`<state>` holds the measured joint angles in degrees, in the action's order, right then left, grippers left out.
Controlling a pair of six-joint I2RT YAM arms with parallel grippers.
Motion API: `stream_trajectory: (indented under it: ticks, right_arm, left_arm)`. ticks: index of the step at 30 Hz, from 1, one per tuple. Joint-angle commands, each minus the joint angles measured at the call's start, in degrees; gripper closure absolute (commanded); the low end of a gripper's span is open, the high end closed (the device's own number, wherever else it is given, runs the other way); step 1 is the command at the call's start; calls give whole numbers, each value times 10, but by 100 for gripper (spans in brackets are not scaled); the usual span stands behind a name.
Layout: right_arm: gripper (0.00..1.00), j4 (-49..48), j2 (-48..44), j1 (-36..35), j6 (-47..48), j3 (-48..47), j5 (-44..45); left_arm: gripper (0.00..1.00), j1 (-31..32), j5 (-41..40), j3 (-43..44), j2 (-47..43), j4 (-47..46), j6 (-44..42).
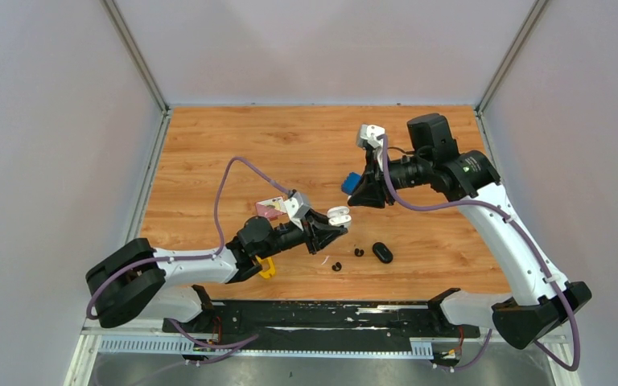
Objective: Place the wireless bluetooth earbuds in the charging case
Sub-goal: Place the earbud in the charging case.
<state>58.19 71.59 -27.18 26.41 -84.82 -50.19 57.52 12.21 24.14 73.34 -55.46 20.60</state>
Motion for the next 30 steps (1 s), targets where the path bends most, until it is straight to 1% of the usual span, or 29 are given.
stream_trajectory:
  ticks: [1, 12, 23, 25, 30]
  right_arm:
    - [83, -38, -6, 4, -44, -9, -25]
    - [82, -96, -25, 4, -79, 33, 16]
    - [82, -126, -24, 1, -97, 35, 58]
    - [82, -125, -21, -4, -91, 32, 65]
    - [82, -115, -20, -21, -47, 16, 96]
  left_arm:
    - [100, 1, -41, 17, 4, -122, 26]
    - [100, 1, -50, 37, 20, -134, 30]
    - [100, 2, -80, 36, 34, -158, 57]
    - [100, 3, -82, 39, 32, -148, 62]
    - [100, 3, -88, 51, 19, -90, 66]
